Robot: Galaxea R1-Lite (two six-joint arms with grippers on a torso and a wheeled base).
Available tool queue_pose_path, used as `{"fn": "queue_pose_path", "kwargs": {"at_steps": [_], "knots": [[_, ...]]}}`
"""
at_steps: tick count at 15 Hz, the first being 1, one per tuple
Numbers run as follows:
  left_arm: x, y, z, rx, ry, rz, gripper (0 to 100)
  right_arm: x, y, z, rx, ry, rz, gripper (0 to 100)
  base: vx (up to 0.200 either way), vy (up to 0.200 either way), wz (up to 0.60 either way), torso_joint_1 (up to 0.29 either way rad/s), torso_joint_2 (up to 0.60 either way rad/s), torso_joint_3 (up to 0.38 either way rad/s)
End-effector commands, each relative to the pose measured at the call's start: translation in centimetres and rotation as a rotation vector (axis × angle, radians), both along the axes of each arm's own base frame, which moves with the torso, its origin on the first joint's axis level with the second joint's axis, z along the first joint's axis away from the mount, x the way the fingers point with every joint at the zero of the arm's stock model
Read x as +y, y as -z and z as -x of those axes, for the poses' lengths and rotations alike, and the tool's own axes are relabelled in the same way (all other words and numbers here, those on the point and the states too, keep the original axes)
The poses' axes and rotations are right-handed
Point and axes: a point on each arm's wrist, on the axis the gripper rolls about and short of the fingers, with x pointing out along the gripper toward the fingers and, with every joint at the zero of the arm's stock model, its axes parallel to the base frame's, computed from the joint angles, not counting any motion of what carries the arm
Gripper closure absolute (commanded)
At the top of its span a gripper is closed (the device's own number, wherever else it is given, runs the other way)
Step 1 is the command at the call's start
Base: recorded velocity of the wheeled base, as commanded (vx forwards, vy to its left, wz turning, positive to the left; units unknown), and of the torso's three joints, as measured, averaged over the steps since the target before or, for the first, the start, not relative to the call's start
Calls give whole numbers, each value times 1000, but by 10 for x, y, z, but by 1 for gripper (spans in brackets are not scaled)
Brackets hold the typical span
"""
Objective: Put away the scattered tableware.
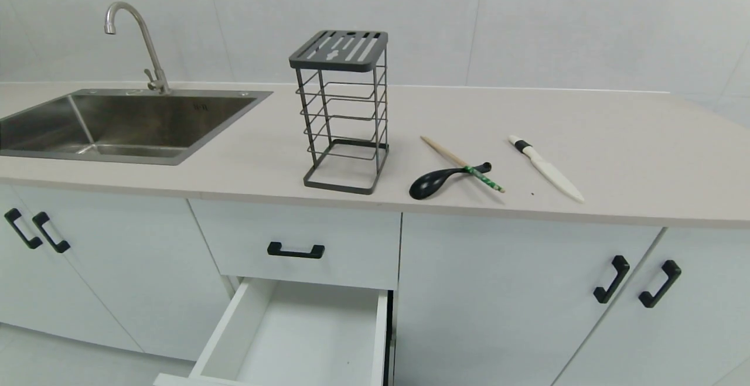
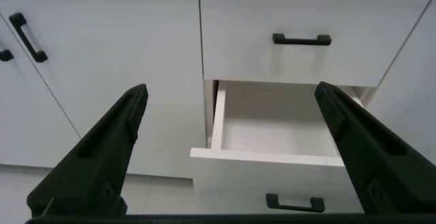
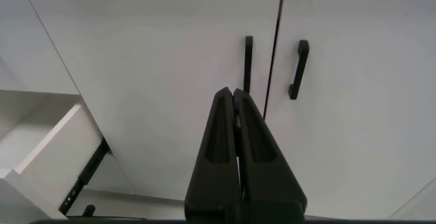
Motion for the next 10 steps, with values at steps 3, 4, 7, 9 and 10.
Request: {"fn": "queue_pose_path", "kwargs": {"at_steps": [3,4,7,9,10], "knots": [[0,0,0,1,0,0,0,0,0,0,1,0,0,100,0,0,0,93,-483,-212],[0,0,0,1,0,0,0,0,0,0,1,0,0,100,0,0,0,246,-500,-227],[0,0,0,1,0,0,0,0,0,0,1,0,0,100,0,0,0,408,-481,-235],[0,0,0,1,0,2,0,0,0,0,3,-2,0,100,0,0,0,300,-505,-237],[0,0,0,1,0,0,0,0,0,0,1,0,0,100,0,0,0,290,-515,-242]]}}
